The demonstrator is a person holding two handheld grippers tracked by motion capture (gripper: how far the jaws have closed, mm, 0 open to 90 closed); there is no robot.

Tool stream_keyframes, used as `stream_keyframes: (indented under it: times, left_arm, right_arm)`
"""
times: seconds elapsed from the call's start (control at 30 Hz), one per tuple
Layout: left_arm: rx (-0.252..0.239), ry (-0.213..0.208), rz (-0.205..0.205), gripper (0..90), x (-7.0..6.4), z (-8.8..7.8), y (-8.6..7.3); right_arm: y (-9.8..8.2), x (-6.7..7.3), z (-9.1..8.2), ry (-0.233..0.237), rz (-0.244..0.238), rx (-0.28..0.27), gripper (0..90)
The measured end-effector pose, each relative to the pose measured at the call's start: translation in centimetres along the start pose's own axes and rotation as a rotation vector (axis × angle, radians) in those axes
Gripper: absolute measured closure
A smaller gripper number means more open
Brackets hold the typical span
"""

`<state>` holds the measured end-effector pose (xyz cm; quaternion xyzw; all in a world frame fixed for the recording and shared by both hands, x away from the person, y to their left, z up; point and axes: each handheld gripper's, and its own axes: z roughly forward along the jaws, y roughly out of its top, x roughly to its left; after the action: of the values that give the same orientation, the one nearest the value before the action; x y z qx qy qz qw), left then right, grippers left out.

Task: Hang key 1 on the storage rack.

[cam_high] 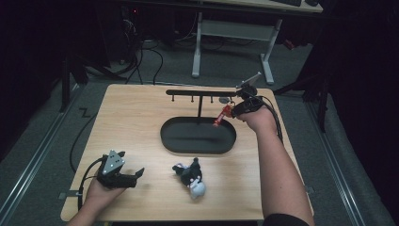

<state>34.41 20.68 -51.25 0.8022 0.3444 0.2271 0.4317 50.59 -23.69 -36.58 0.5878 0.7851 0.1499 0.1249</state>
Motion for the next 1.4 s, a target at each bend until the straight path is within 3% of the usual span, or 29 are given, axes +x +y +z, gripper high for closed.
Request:
stream_keyframes:
  times: [0.17, 0.4, 0.53, 0.77, 0.97, 1.1, 1.17, 1.3, 1.4]
  left_arm:
    - [-0.001, 0.001, 0.007, 4.4, 0.0, 0.1, 0.1]
    - [-0.003, -0.017, 0.003, 5.3, -0.4, 0.1, 0.4]
    - [-0.001, -0.041, -0.003, 8.0, -0.7, 0.2, 0.4]
    - [-0.013, -0.087, -0.010, 17.4, -1.2, 0.0, 0.4]
    - [-0.003, -0.140, 0.035, 30.0, -3.2, 0.6, 0.8]
    - [0.004, -0.165, 0.047, 42.2, -4.6, 0.9, 1.1]
    - [0.004, -0.182, 0.041, 48.0, -5.5, 1.2, 1.3]
    - [0.027, -0.203, 0.021, 63.3, -7.2, 1.6, 2.0]
    - [0.053, -0.185, 0.039, 76.2, -8.9, 2.0, 2.2]
  right_arm:
    - [-1.5, -0.8, -0.8, 0.004, 0.032, -0.037, 42.8]
    - [-6.4, -1.6, -1.1, 0.023, 0.041, -0.118, 41.1]
    - [-10.0, -0.8, -0.2, 0.031, 0.007, -0.189, 41.4]
    - [-16.9, 0.7, 2.6, 0.058, 0.008, -0.354, 43.2]
    - [-22.6, 2.2, 4.3, 0.096, 0.043, -0.482, 43.5]
    - [-25.9, 3.0, 4.6, 0.058, 0.015, -0.561, 45.9]
    - [-26.5, 3.0, 4.3, 0.093, 0.007, -0.557, 45.4]
    - [-27.4, 2.5, 4.0, 0.103, -0.009, -0.547, 45.5]
    - [-28.5, 2.2, 3.6, 0.092, -0.034, -0.556, 46.1]
